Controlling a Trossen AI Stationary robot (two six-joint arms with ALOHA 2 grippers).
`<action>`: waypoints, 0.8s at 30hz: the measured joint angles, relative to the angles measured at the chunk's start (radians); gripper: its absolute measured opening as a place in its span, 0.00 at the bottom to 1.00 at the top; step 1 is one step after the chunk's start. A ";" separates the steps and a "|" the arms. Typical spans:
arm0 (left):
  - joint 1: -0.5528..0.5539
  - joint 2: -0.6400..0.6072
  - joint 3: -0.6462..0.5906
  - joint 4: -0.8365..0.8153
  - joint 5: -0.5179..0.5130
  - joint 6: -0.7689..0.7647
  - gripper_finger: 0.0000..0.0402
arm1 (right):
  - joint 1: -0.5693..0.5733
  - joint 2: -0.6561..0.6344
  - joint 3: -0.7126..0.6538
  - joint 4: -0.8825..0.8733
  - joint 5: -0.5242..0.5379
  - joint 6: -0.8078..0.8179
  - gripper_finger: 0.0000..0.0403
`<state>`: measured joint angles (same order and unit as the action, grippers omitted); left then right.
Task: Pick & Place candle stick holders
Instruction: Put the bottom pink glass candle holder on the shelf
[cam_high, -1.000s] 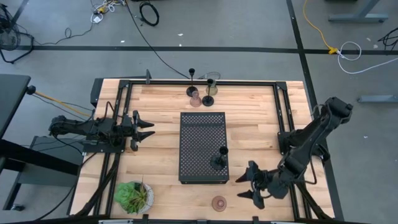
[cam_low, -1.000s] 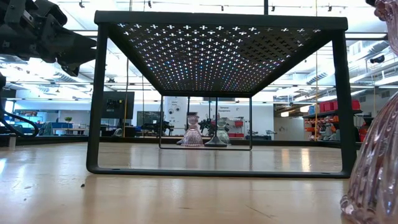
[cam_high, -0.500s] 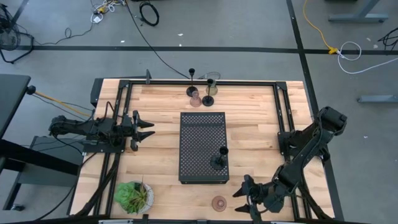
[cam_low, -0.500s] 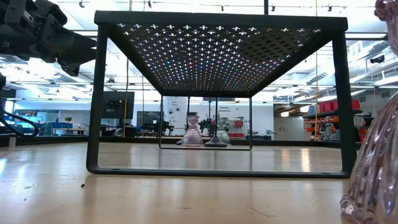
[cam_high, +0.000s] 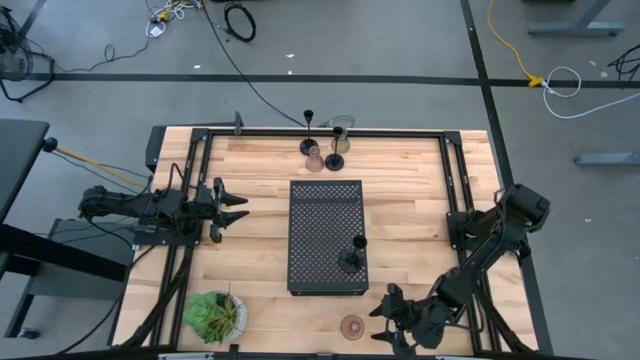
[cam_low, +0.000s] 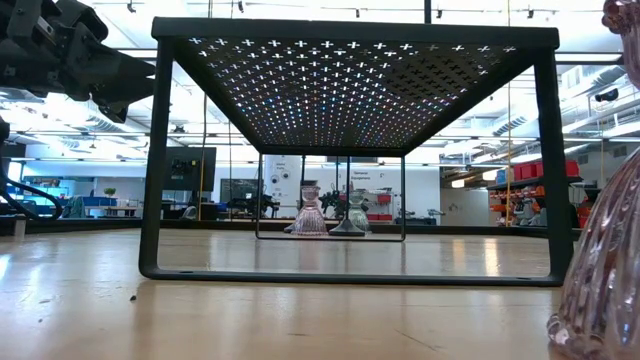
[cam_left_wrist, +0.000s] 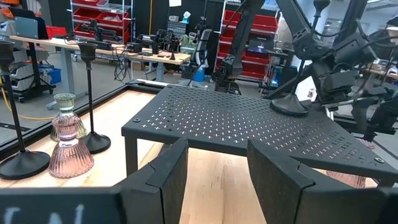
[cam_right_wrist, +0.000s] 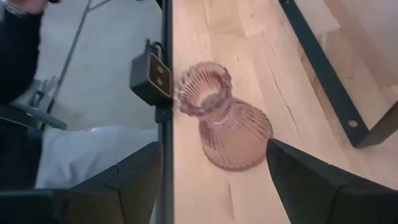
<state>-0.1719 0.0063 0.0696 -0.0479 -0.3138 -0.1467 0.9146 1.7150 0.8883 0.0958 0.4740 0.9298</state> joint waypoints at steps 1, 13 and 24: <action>0.000 0.000 0.000 0.000 0.000 0.000 0.42 | 0.000 0.007 0.000 0.000 0.002 0.000 0.70; 0.000 0.000 0.000 0.000 0.000 0.000 0.42 | -0.002 0.098 0.000 0.183 0.073 -0.123 0.70; 0.000 0.000 0.000 0.000 0.000 0.000 0.42 | -0.005 0.179 0.000 0.323 0.113 -0.219 0.70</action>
<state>-0.1718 0.0063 0.0696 -0.0483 -0.3134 -0.1463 0.9096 1.8940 0.8886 0.4190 0.5873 0.7112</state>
